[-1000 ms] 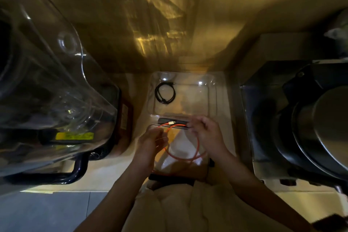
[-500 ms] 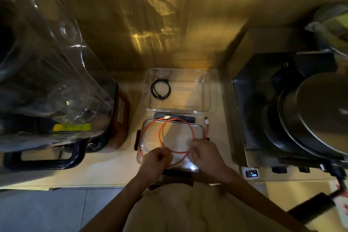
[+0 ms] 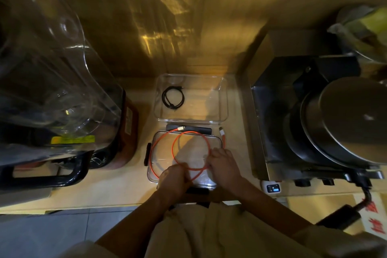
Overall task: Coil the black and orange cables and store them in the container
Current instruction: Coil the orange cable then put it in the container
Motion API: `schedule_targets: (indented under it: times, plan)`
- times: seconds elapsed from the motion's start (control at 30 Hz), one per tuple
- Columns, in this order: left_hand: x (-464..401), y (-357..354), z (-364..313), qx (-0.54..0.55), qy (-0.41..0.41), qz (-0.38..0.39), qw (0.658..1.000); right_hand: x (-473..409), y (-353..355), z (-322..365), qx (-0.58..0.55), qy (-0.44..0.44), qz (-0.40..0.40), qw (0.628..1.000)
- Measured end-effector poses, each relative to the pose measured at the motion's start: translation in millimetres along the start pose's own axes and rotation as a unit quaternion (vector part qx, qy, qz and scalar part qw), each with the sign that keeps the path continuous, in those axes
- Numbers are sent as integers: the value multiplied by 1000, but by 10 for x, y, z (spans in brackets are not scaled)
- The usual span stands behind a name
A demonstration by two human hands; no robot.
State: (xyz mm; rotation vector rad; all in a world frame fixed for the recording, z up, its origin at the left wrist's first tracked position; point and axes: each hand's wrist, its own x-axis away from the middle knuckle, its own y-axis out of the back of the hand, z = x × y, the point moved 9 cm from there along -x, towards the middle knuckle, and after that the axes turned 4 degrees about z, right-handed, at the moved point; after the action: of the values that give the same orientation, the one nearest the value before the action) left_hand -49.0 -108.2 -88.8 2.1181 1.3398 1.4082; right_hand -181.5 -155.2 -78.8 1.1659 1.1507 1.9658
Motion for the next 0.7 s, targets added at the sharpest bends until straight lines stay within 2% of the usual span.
schedule_targets:
  times: [0.13,0.37,0.53,0.7]
  plan:
    - [-12,-41,1,-18,-14,-4,1000,32,48,11,-11,7,-12,1000]
    - [121,74,-54,54,-76,2,996,137,443,-24,-84,28,-132,987]
    - [299,323,-141,67,-145,-83,984,257,830,11,-158,76,-207,963]
    - [474,609,-206,90,-171,-157,969,349,1170,65,-214,109,-215,947]
